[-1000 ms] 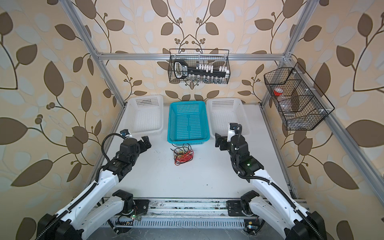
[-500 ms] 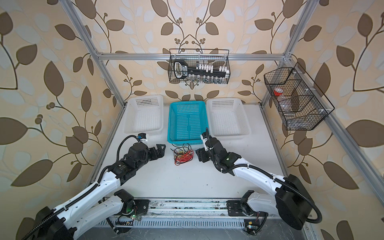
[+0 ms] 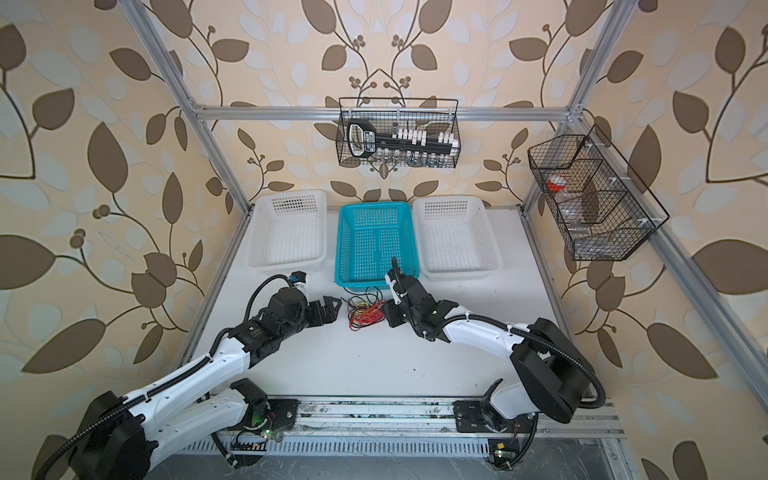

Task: Untangle the cables
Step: 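Move both grippers forward toward the tangled red, yellow and black wires, then lower the right gripper onto the wire bundle and close on a black wire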

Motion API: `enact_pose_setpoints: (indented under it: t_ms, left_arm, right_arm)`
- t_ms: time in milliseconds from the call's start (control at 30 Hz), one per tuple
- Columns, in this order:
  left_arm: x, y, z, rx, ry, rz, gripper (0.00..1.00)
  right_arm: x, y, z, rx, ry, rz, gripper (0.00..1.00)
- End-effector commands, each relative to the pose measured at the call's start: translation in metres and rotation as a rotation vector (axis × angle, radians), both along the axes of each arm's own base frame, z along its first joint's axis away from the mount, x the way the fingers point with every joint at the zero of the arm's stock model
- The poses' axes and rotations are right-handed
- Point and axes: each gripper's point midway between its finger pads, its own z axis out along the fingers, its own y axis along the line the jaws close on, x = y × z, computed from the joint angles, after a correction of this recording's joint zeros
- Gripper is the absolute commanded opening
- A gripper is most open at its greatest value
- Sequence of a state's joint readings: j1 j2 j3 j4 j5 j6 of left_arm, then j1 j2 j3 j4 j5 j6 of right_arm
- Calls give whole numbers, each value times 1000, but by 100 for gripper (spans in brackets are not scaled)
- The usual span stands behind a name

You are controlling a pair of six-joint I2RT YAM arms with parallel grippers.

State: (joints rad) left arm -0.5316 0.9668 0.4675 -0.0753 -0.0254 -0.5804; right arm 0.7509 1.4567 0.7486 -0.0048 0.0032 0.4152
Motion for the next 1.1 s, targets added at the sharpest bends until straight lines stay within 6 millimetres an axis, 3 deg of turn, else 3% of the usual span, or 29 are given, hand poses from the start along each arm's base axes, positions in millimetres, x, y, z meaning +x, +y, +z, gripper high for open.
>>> enact_pose_setpoints:
  t_ms: [0, 367, 900, 1067]
  left_arm:
    - [2, -13, 4, -35, -14, -42, 99]
    - [6, -13, 4, -32, -27, -31, 99]
    - [7, -6, 4, -26, -43, 4, 99]
    - [9, -5, 5, -24, -49, 13, 99]
  right_arm:
    - [13, 11, 13, 34, -32, -15, 30]
    - [18, 38, 34, -19, -183, 126, 31]
    - [39, 59, 10, -198, -275, 239, 33]
    - [45, 61, 2, -211, -284, 221, 29]
